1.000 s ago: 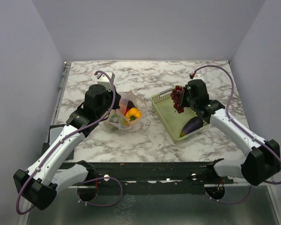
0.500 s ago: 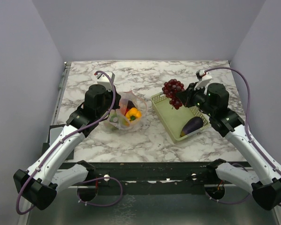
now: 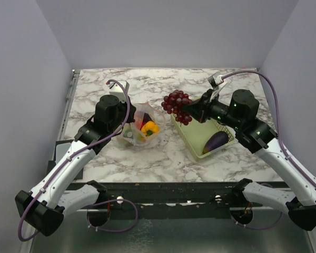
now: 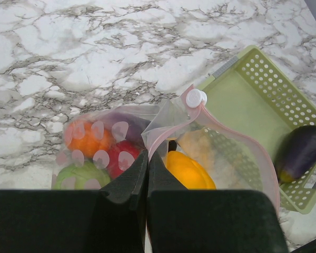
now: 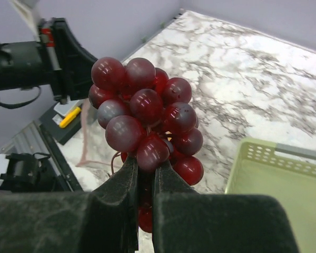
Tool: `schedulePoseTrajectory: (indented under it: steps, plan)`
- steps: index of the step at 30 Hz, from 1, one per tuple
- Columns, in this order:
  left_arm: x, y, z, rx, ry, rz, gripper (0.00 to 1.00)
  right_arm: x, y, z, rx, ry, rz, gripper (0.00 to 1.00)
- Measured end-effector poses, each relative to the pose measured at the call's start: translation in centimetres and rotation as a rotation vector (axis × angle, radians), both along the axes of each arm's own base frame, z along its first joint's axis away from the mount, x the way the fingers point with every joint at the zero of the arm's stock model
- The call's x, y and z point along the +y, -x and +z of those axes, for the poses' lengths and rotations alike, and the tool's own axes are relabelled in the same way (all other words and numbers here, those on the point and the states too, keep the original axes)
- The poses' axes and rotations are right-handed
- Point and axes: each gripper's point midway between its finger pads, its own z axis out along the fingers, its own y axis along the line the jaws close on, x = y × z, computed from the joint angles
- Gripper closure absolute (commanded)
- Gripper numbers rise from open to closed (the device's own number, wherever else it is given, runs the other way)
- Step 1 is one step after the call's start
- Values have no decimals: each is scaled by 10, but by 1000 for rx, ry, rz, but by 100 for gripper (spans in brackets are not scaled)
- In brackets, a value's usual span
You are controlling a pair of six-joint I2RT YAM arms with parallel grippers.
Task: Place the food in the zip-top bag and seal the zipper
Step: Place the fake fruit in the zipper food storage bag.
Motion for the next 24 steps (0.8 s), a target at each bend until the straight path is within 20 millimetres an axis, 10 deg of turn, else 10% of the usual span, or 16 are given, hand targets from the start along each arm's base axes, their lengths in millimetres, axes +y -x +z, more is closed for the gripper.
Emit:
schedulePoseTrajectory:
  steps: [24]
  plan:
    - [-4, 2, 0, 5, 10, -21, 98, 111, 16, -42, 87, 257, 115, 99]
